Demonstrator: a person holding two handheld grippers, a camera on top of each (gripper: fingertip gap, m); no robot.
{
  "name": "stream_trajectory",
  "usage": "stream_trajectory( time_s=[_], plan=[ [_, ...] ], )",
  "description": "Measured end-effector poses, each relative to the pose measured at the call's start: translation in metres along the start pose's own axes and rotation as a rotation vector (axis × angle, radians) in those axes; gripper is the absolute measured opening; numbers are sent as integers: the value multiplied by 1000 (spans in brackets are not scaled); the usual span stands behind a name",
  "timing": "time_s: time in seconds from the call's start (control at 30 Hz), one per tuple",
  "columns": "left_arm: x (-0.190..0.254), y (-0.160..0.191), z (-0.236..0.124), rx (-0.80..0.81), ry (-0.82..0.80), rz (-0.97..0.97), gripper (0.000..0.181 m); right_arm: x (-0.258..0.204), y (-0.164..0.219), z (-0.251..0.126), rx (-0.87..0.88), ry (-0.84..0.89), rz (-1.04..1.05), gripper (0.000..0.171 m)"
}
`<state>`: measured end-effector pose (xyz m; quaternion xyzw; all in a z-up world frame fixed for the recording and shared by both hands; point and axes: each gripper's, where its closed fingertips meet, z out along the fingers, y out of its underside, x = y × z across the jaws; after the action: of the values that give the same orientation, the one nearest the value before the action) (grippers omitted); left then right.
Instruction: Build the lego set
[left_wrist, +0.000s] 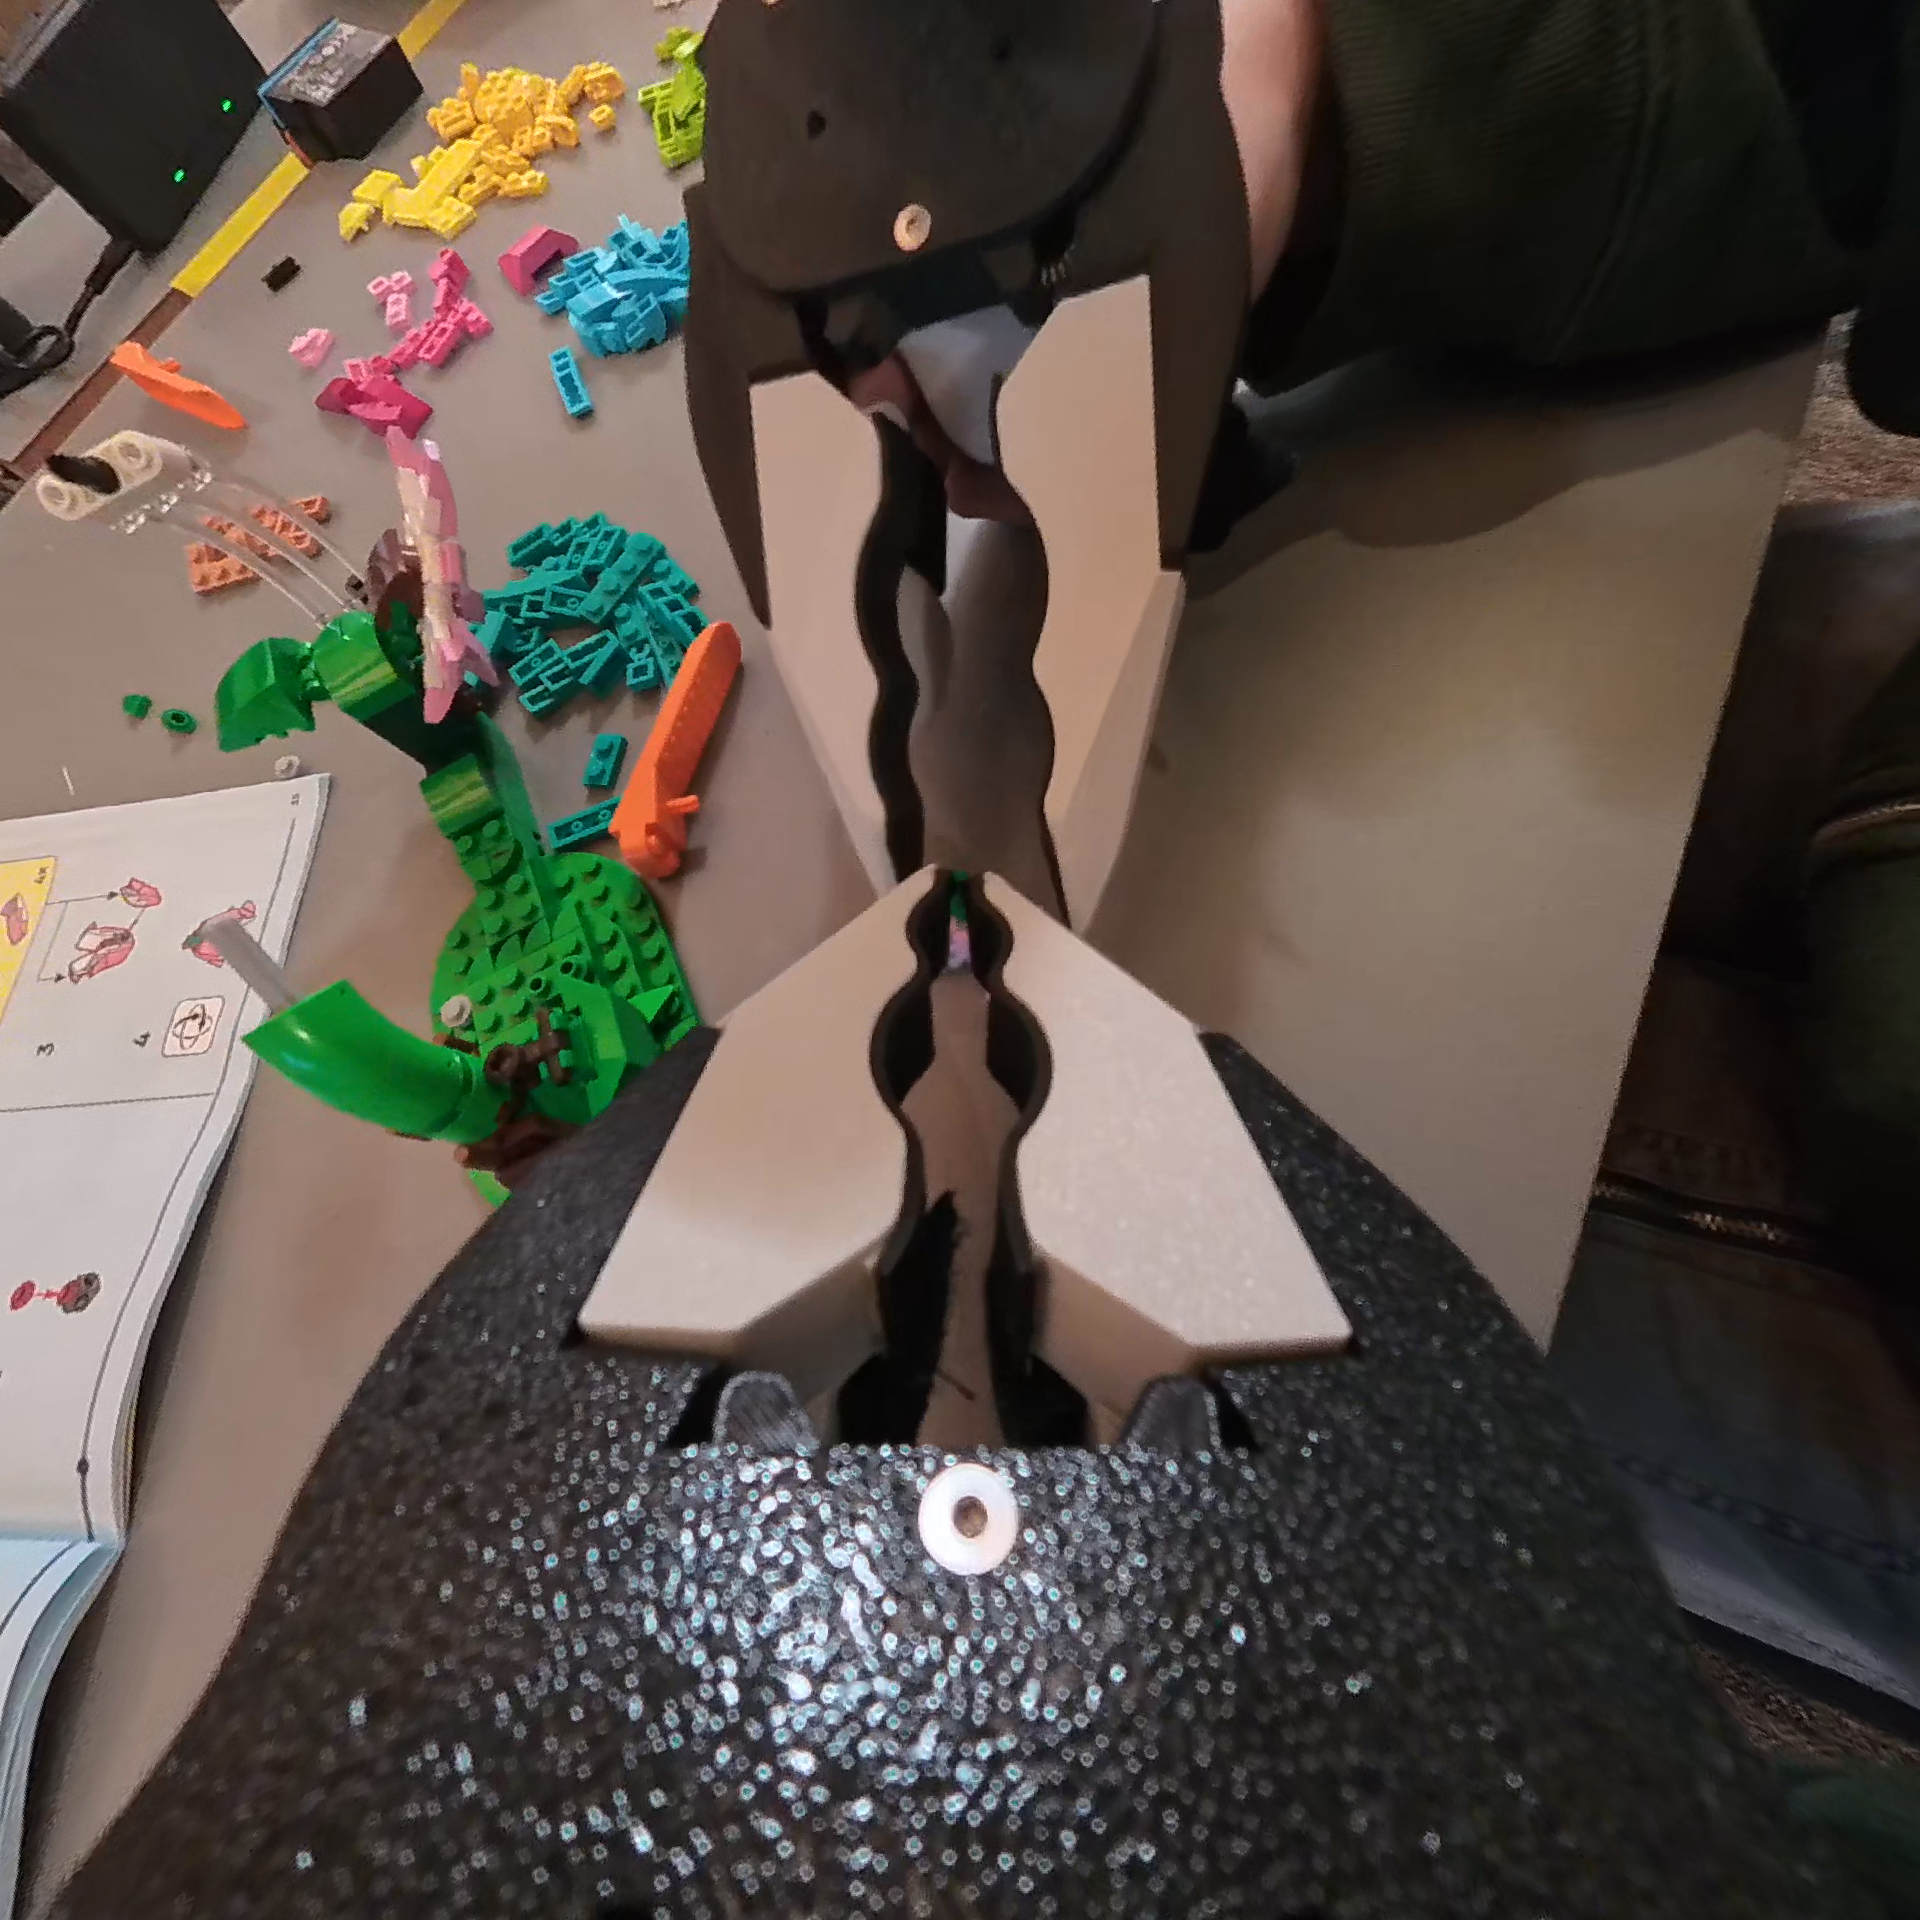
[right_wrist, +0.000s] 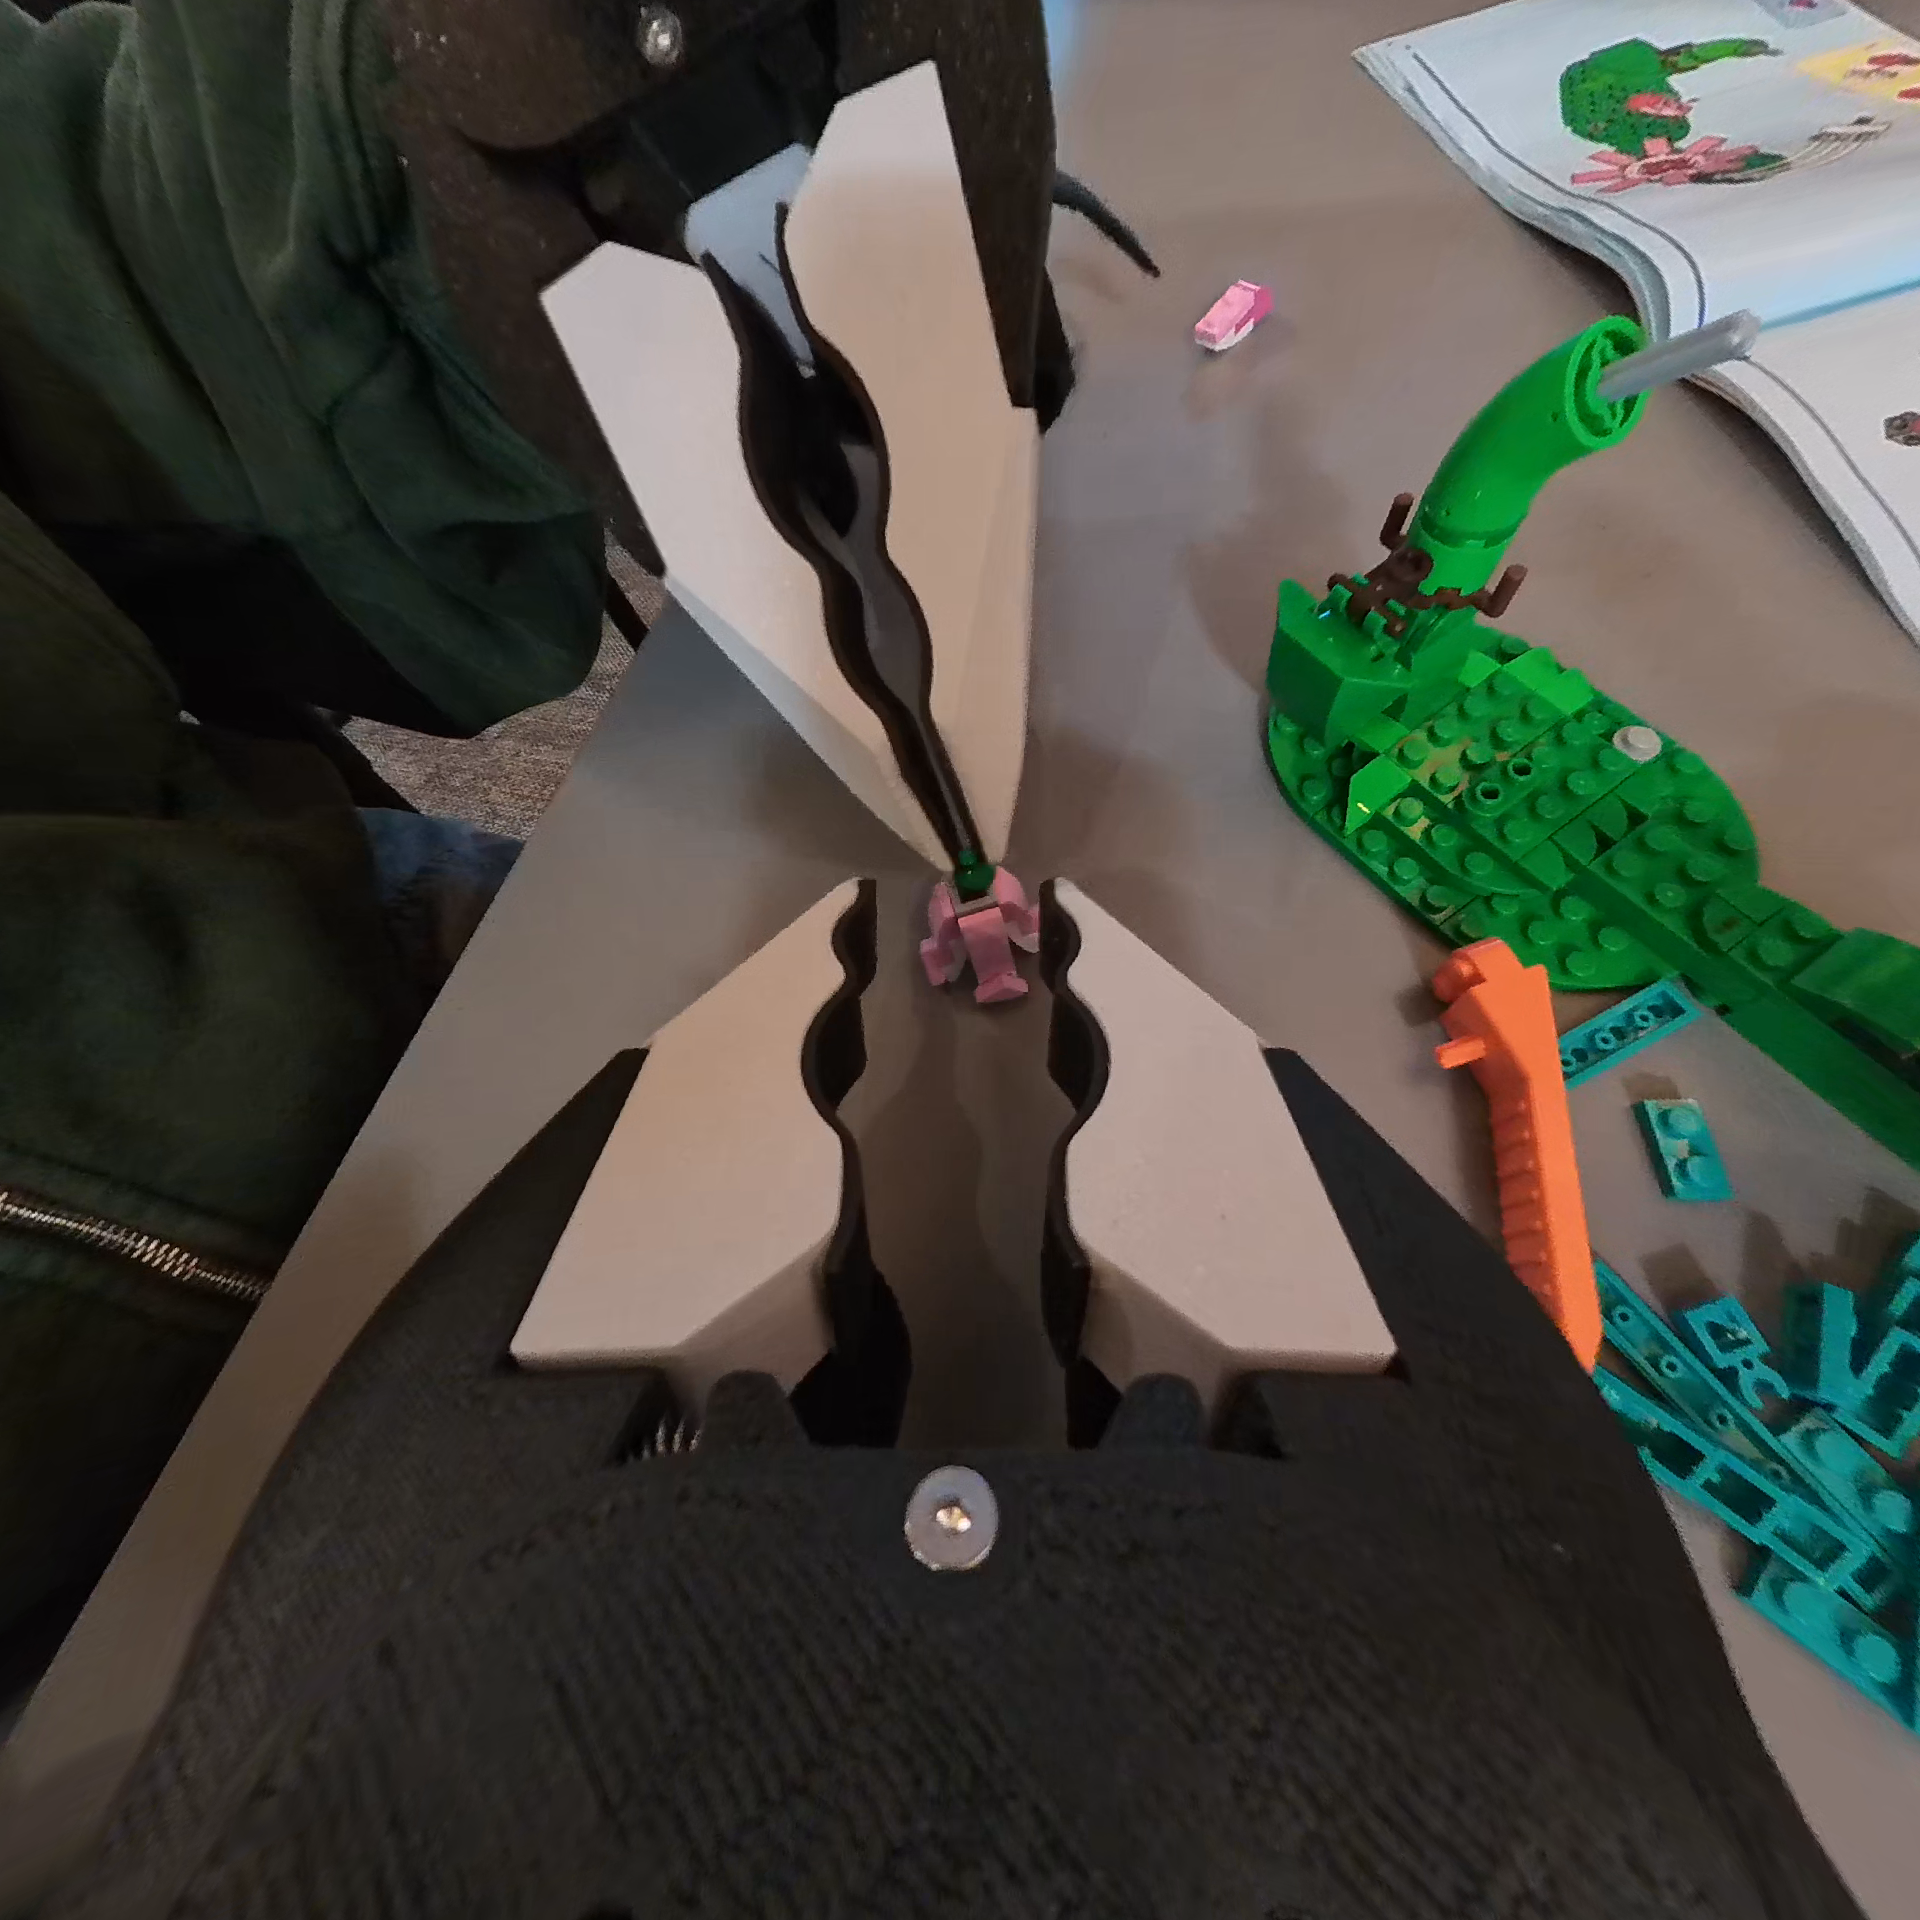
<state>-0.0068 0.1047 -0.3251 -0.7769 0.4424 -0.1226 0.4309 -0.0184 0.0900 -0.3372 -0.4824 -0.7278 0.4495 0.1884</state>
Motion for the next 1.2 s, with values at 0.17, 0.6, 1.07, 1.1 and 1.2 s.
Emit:
stream_trajectory(
  time_s=[0.17,0.6,1.07,1.1,1.2],
  plan=[
    [0,0,-1,12,4,-23,0,0,2,2,-19,1,-1,29],
    [2,1,1,17,24,-33,1,2,4,3,-38,5,3,21],
    [7,1,1,18,34,18,1,0,5,4,-44,-2,-14,18],
    [7,1,1,19,31,25,1,0,5,4,-44,-1,-16,18],
    [7,1,0,21,33,26,1,-1,5,4,-46,-1,-24,18]
  ],
)
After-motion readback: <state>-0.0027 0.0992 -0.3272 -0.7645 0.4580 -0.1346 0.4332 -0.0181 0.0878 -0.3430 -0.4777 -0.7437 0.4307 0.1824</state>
